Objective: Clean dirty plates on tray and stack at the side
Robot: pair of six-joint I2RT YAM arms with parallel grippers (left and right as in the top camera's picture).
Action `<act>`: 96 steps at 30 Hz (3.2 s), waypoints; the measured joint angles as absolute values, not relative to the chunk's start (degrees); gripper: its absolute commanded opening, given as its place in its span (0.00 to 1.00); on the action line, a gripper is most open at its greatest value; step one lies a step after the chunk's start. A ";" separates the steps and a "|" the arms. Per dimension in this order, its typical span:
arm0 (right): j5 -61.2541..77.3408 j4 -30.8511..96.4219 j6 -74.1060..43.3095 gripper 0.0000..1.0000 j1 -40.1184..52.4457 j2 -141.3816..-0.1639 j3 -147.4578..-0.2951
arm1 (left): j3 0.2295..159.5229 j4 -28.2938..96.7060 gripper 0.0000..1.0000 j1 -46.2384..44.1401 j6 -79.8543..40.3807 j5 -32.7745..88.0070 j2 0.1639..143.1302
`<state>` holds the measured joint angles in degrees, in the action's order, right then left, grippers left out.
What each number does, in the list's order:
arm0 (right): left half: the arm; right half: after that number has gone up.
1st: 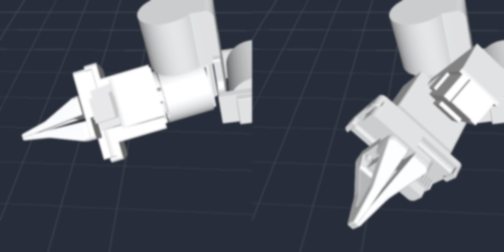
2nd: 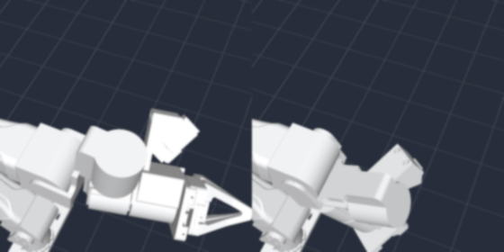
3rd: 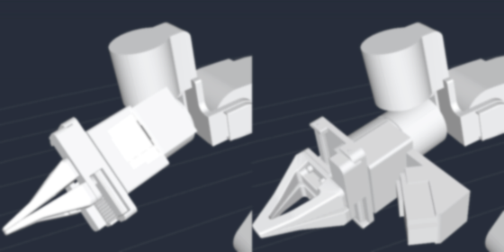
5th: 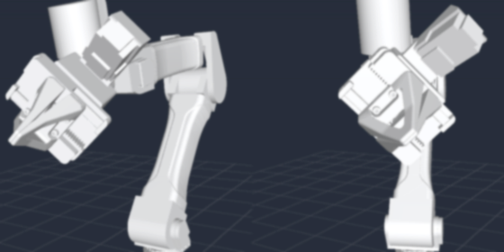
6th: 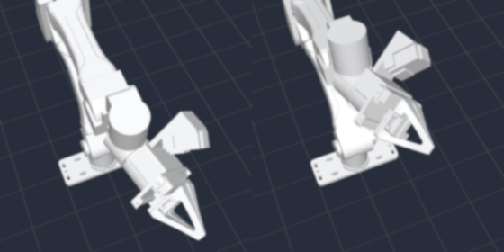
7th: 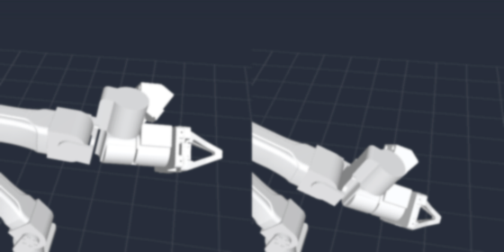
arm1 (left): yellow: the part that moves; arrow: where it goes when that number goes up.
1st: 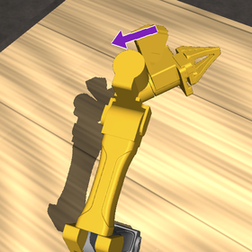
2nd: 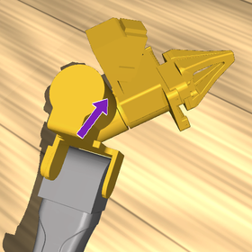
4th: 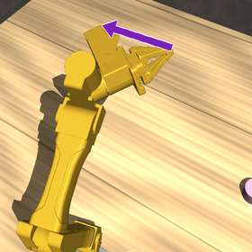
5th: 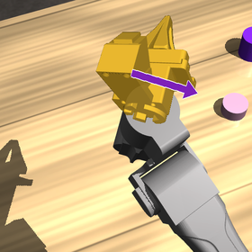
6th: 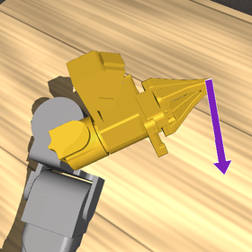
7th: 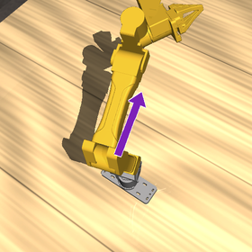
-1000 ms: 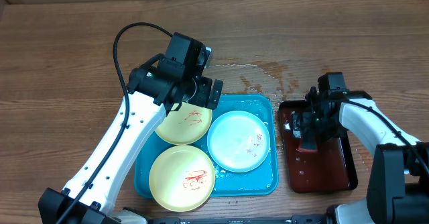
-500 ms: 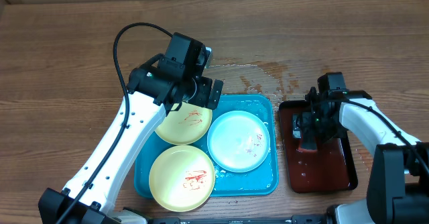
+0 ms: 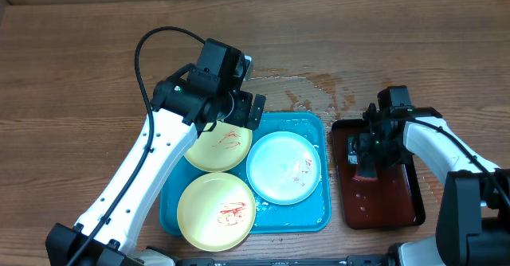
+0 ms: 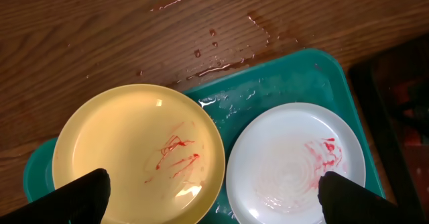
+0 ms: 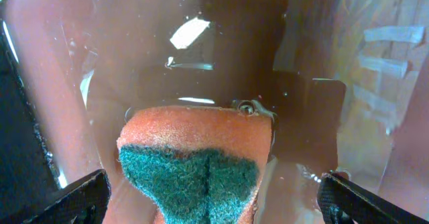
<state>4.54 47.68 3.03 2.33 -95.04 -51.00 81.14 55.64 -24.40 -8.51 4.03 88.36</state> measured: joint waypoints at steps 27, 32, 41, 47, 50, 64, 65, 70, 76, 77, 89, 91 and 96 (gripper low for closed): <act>8.10 49.56 -0.45 1.00 2.31 -94.98 -51.11 | 81.14 54.70 1.00 -24.40 -8.51 4.03 88.36; 8.86 49.47 -0.43 1.00 2.24 -94.91 -51.11 | 81.17 54.63 1.00 -24.40 -8.51 4.03 88.36; 18.28 49.54 -8.19 1.00 2.26 -94.89 -51.33 | 81.14 54.15 1.00 -24.40 -8.51 4.03 88.36; 16.91 49.69 -12.40 1.00 2.31 -94.89 -51.33 | 81.17 54.19 1.00 -24.40 -8.51 4.03 88.36; 14.59 49.78 -14.59 1.00 2.35 -94.89 -51.33 | 81.14 54.19 1.00 -24.40 -8.51 4.03 88.36; 10.92 49.69 -16.38 0.45 2.39 -95.04 -51.29 | 81.14 54.19 1.00 -24.40 -8.51 4.03 88.36; 10.92 49.74 -16.49 0.45 2.39 -95.04 -51.29 | 81.17 54.19 1.00 -24.40 -8.51 4.03 88.36; 10.02 49.54 -16.08 0.12 2.39 -95.04 -51.27 | 81.14 54.19 1.00 -24.40 -8.51 4.03 88.36; 9.39 49.47 -16.10 0.04 2.39 -95.04 -51.27 | 81.14 54.19 1.00 -24.40 -8.51 4.03 88.36; 9.13 49.56 -16.51 0.04 2.39 -95.04 -51.27 | 81.14 54.19 1.00 -24.40 -8.51 4.03 88.36; 7.86 49.56 -15.40 0.04 2.39 -95.04 -51.27 | 81.14 54.17 0.73 -24.40 -7.88 4.05 88.36; 7.86 49.63 -15.35 0.04 2.39 -95.04 -51.27 | 81.17 54.19 0.74 -24.40 -7.90 4.05 88.36; 7.88 49.63 -15.38 0.34 2.39 -95.04 -51.27 | 81.17 54.85 0.74 -24.40 -7.92 4.05 88.36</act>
<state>7.88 49.63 -15.38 2.39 -95.04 -51.27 81.17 54.85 -24.40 -7.92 4.05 88.36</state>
